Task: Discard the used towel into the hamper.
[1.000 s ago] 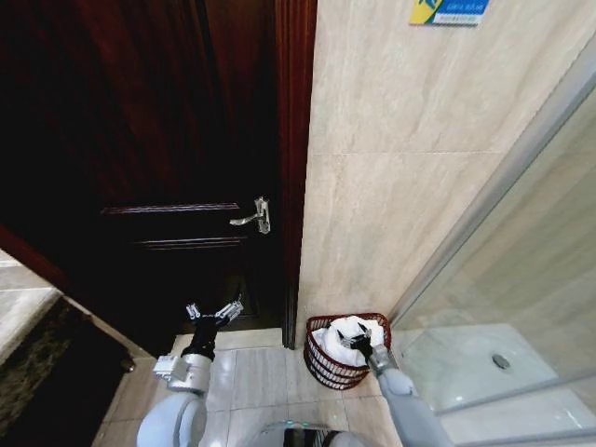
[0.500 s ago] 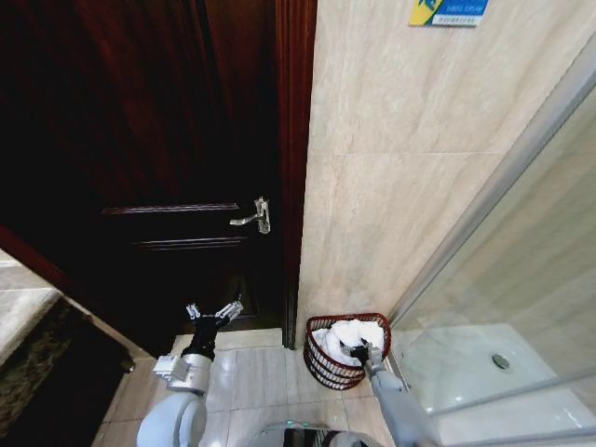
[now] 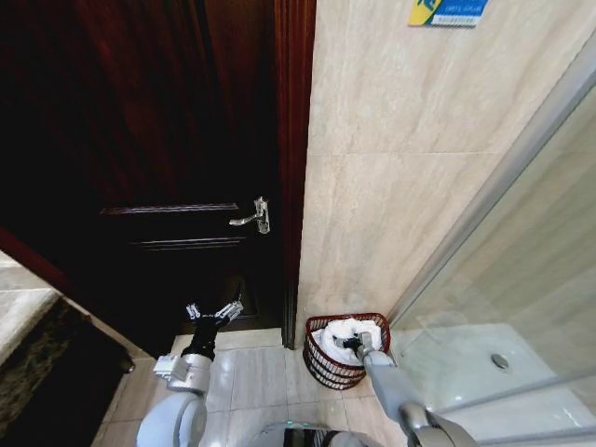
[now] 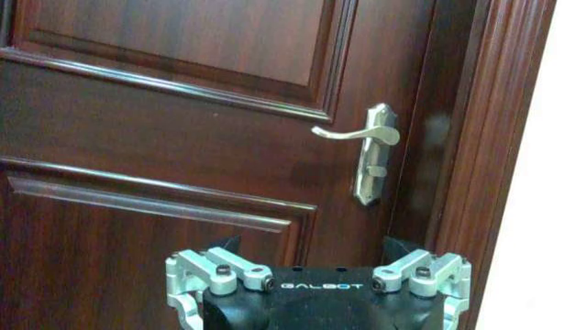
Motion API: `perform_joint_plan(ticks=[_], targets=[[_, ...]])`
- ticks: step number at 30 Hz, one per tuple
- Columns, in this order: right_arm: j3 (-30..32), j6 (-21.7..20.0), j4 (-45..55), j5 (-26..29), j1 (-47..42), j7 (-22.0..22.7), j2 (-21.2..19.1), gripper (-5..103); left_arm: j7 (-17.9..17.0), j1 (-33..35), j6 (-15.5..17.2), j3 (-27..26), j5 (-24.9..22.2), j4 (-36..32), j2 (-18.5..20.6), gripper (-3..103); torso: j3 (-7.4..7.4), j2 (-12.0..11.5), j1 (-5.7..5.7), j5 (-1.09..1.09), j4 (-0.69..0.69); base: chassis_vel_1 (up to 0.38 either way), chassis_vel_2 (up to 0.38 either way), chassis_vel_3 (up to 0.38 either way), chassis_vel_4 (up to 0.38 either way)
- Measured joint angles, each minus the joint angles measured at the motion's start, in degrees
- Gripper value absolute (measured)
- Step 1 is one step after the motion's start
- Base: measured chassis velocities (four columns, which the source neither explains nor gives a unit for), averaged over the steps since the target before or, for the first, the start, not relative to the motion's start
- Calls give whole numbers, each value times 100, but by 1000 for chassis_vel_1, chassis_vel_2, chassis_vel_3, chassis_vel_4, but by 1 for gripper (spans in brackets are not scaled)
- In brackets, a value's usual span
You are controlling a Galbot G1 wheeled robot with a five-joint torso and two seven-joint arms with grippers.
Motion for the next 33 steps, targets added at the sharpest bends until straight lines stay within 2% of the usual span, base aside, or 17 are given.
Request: perform_joint_plan(ticks=[7, 8, 12, 15, 16, 17, 19, 20, 22, 24, 28, 33], targets=[[70, -25, -282, -72, 86, 87, -2, 100, 0, 0, 0, 0, 0, 0, 0, 100, 0, 1, 1, 0, 1, 0, 0, 0, 0], [78, -40, -286, -50, 83, 101, -1, 103, 0, 0, 0, 0, 0, 0, 0, 100, 1, 1, 1, 0, 1, 0, 0, 0, 0], [29, -80, -76, 97, -33, 101, -21, 91, 0, 0, 0, 0, 0, 0, 0, 100, 1, 2, 1, 0, 0, 0, 0, 0, 0], [-58, -151, 243, 240, -190, 67, -64, 91, 0, 0, 0, 0, 0, 0, 0, 100, 2, 1, 1, 1, 0, 0, 0, 0, 0], [-134, -213, 630, 433, -377, -65, -123, 74, 0, 0, 0, 0, 0, 0, 0, 100, 2, 1, 2, 2, -1, 0, 0, 0, 0], [-161, -194, 862, 537, -476, -209, -160, 74, 0, 0, 0, 0, 0, 0, 0, 100, 3, 1, 2, 2, -2, 0, 0, 0, 0], [-207, -188, 1345, 630, -672, -341, -226, 85, 1, 0, 0, 1, 0, 0, 0, 100, 3, 1, 2, 3, 0, 0, 0, 0, 0], [-207, -188, 1345, 630, -672, -341, -226, 85, 1, 0, 0, 1, 0, 0, 0, 100, 3, 1, 2, 3, 0, 0, 0, 0, 0], [-290, -301, 2220, 683, -1046, -378, -373, 96, 0, 0, 0, 0, 0, 0, 1, 100, 3, 2, 2, 2, 0, 0, 0, 0, 0], [-300, -329, 2401, 682, -1125, -371, -405, 96, 0, 0, 0, 0, 0, 0, 0, 100, 2, 2, 2, 2, 1, 0, 0, 0, 0], [-338, -541, 3637, 790, -1709, -244, -669, 100, 0, 0, 0, 0, 0, 0, 0, 100, 2, 3, 2, 1, 0, 0, 0, 0, 0], [-258, -497, 4814, 718, -2410, -84, -836, 100, 1, 0, 0, 0, 0, 0, 1, 100, 2, 3, 2, 2, 0, 0, 0, 0, 0]])
